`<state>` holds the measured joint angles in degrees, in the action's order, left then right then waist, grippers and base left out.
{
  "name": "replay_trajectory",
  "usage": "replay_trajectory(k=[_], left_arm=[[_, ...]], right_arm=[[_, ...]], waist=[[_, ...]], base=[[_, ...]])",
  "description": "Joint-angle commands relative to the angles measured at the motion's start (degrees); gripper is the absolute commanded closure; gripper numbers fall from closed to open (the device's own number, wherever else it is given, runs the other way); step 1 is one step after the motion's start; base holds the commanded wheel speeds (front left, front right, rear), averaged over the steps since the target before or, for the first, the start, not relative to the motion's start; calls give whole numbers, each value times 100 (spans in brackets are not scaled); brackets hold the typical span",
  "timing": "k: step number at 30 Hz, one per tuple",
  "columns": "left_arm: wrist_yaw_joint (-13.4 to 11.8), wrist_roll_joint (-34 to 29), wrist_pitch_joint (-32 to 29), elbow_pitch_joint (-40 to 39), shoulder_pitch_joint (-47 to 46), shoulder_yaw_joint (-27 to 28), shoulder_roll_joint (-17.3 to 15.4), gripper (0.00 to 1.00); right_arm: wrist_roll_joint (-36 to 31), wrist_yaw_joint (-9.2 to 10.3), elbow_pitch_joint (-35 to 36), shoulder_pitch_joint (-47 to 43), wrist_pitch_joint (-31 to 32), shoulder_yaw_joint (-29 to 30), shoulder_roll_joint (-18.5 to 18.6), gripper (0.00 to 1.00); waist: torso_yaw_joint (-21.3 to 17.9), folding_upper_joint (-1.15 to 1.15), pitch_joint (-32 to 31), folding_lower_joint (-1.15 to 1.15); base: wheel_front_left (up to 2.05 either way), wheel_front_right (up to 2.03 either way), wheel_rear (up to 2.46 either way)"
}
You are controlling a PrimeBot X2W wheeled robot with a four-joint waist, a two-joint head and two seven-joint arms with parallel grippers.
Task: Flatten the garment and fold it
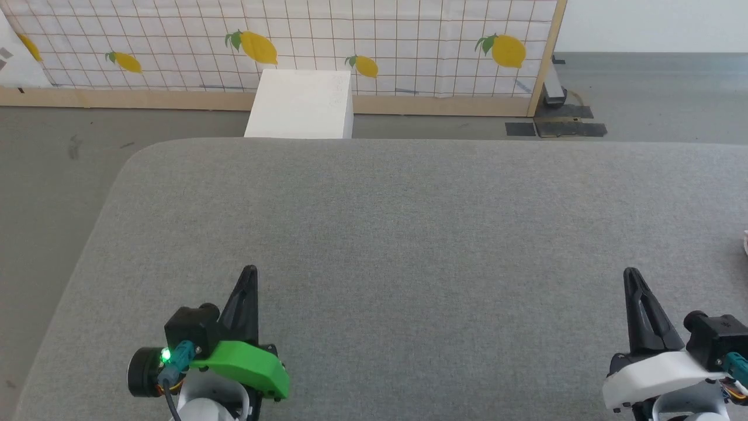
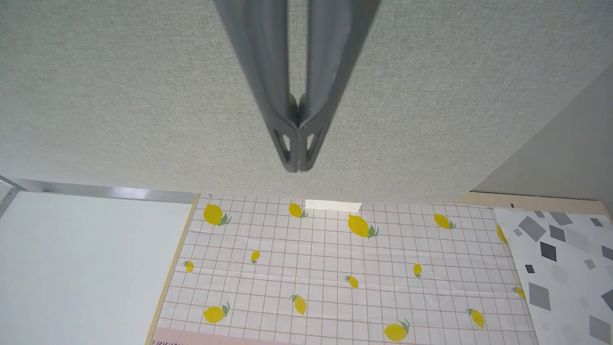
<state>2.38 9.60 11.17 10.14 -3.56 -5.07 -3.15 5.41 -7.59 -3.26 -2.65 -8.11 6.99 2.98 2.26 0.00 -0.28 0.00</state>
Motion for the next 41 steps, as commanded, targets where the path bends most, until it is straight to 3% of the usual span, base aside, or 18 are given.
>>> replay_trajectory(k=[1, 41], left_arm=[[-37, -44, -26, -51, 87, 23, 7, 100], [-122, -433, -489, -459, 201, 228, 15, 100]], right_arm=[[-56, 3, 42, 57, 25, -34, -3, 100], [-262, 6, 162, 145, 359, -316, -6, 100]], waist=[[-3, 0, 0, 0], [-98, 0, 12, 0]], base=[[0, 0, 0], [0, 0, 0]])
